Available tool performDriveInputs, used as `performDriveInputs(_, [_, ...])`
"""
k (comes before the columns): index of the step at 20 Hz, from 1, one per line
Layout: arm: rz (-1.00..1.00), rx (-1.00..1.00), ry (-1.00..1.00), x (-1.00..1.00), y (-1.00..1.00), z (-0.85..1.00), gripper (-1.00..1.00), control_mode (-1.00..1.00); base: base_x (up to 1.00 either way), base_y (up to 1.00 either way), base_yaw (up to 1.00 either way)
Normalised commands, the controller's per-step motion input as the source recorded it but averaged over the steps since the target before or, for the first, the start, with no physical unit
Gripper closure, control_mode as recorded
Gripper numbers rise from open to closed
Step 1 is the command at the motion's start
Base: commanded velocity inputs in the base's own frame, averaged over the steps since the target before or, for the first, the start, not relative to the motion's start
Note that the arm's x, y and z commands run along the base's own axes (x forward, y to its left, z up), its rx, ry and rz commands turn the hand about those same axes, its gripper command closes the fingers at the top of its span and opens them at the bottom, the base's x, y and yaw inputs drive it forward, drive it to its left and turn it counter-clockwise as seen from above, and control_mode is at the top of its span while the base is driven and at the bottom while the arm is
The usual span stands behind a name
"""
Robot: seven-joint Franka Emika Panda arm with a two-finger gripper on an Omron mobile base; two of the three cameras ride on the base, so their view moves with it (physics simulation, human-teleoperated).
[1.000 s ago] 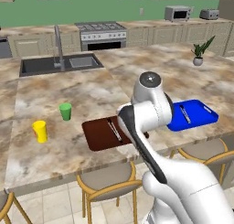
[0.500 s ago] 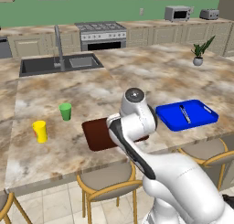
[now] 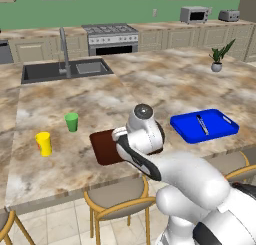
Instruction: Gather the mushroom and lemon from the fridge and place them on a tray on the dining counter. Then gather the chicken drumstick and fish from the fridge and place them on the other tray.
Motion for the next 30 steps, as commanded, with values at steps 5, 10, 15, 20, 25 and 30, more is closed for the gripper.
performDriveInputs(5, [0.00,0.00,0.01,0.39,0.25,-0.26,1.00,-1.00,0.00,0.00,0.00])
performDriveInputs(10, [0.00,0.00,0.04,0.30,0.29,-0.29,1.00,-1.00,0.00,0.00,0.00])
performDriveInputs(15, [0.00,0.00,0.04,0.22,0.29,-0.30,1.00,-1.00,0.00,0.00,0.00])
performDriveInputs(20, [0.00,0.00,0.05,0.18,0.21,-0.34,1.00,-1.00,0.00,0.00,0.00])
performDriveInputs(25, [0.00,0.00,0.05,0.23,0.17,-0.35,1.00,-1.00,0.00,0.00,0.00])
performDriveInputs(30, [0.00,0.00,0.06,0.25,0.19,-0.36,1.00,-1.00,0.00,0.00,0.00])
